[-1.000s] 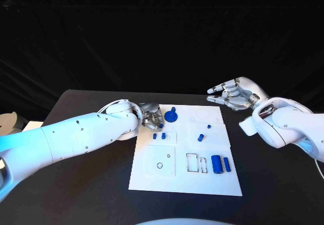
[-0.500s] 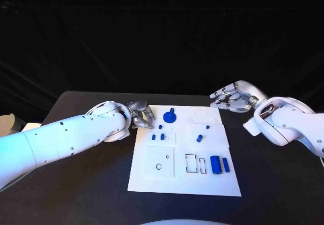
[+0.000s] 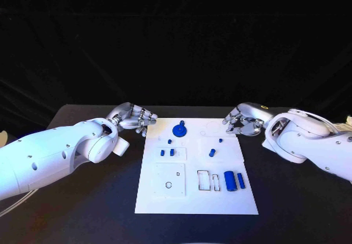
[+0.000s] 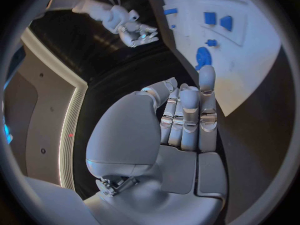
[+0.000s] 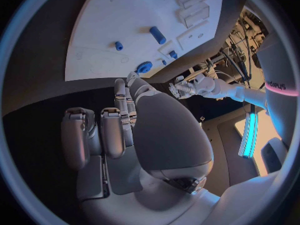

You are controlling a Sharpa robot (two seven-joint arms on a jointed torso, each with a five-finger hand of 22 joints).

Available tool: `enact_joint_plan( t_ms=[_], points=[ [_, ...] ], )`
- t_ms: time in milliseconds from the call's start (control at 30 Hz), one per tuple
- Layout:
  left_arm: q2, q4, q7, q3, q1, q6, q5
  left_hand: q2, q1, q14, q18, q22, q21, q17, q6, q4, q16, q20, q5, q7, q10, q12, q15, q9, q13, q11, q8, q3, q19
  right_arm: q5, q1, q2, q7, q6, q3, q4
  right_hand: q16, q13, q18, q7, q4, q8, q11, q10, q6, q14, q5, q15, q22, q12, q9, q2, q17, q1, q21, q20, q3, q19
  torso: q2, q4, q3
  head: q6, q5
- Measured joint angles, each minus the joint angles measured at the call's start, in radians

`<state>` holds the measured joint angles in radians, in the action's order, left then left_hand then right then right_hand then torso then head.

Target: Assemble the parts on the task board

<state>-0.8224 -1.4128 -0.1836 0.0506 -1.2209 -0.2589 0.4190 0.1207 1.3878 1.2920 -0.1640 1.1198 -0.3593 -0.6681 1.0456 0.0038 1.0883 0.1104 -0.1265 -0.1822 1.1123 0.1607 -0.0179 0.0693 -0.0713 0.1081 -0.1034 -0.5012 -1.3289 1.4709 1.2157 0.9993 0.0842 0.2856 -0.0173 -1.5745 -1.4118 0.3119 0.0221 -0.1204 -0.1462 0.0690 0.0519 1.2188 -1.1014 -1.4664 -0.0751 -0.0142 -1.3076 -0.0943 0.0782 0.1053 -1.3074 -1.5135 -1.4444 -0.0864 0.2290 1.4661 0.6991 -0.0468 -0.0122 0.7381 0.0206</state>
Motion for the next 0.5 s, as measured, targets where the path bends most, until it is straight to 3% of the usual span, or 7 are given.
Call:
enact_joint_plan(
  t_ms=[200, 267, 500],
  points=[
    [-0.054, -0.068, -0.13, 0.001, 0.008, 0.022, -0.34, 0.01, -0.032, -0.009, 0.0, -0.012, 0.011, 0.014, 0.0, 0.015, 0.0, 0.0, 0.0, 0.0, 0.013, 0.029, 0.002, 0.0, -0.007, -0.006, 0.0, 0.035, 0.0, 0.166, -0.022, -0.031, 0.044, -0.032, -0.001, 0.008, 0.0, -0.031, 0.0, 0.003, -0.008, 0.0, 0.0, 0.0, -0.003, 0.0, 0.014, 0.0, 0.0, 0.02, -0.002, 0.015, 0.0, 0.007, 0.0, 0.0, 0.013, 0.0, 0.001, -0.0001, -0.0018, -0.008, 0.02],
    [-0.064, -0.082, -0.154, 0.001, 0.009, 0.031, -0.404, 0.01, -0.032, -0.009, 0.0, -0.013, 0.011, 0.015, 0.0, 0.013, 0.0, 0.0, 0.0, 0.0, 0.013, 0.034, 0.002, 0.0, -0.008, -0.006, 0.0, 0.038, 0.0, 0.202, -0.027, -0.041, 0.055, -0.042, -0.001, 0.011, 0.0, -0.04, 0.0, 0.003, -0.009, 0.0, 0.006, -0.007, -0.003, 0.0, 0.014, 0.0, 0.0, 0.026, -0.002, 0.016, 0.0, 0.008, 0.0, 0.0, 0.017, 0.0, 0.001, -0.0006, -0.0019, -0.009, 0.025],
    [-0.084, -0.122, -0.202, 0.002, 0.011, 0.054, -0.535, 0.01, -0.032, -0.014, 0.0, -0.016, 0.015, 0.02, 0.0, 0.005, 0.0, 0.0, 0.0, 0.0, 0.017, 0.041, 0.007, 0.0, -0.009, -0.01, 0.0, 0.045, 0.0, 0.288, -0.04, -0.08, 0.084, -0.074, -0.002, 0.037, 0.0, -0.062, 0.0, 0.01, -0.012, 0.0, 0.0, -0.015, -0.01, 0.003, 0.014, -0.004, 0.0, 0.026, -0.002, 0.02, 0.0, 0.012, 0.005, 0.0, 0.028, 0.0, 0.001, -0.0014, -0.0029, -0.014, 0.025]
  ],
)
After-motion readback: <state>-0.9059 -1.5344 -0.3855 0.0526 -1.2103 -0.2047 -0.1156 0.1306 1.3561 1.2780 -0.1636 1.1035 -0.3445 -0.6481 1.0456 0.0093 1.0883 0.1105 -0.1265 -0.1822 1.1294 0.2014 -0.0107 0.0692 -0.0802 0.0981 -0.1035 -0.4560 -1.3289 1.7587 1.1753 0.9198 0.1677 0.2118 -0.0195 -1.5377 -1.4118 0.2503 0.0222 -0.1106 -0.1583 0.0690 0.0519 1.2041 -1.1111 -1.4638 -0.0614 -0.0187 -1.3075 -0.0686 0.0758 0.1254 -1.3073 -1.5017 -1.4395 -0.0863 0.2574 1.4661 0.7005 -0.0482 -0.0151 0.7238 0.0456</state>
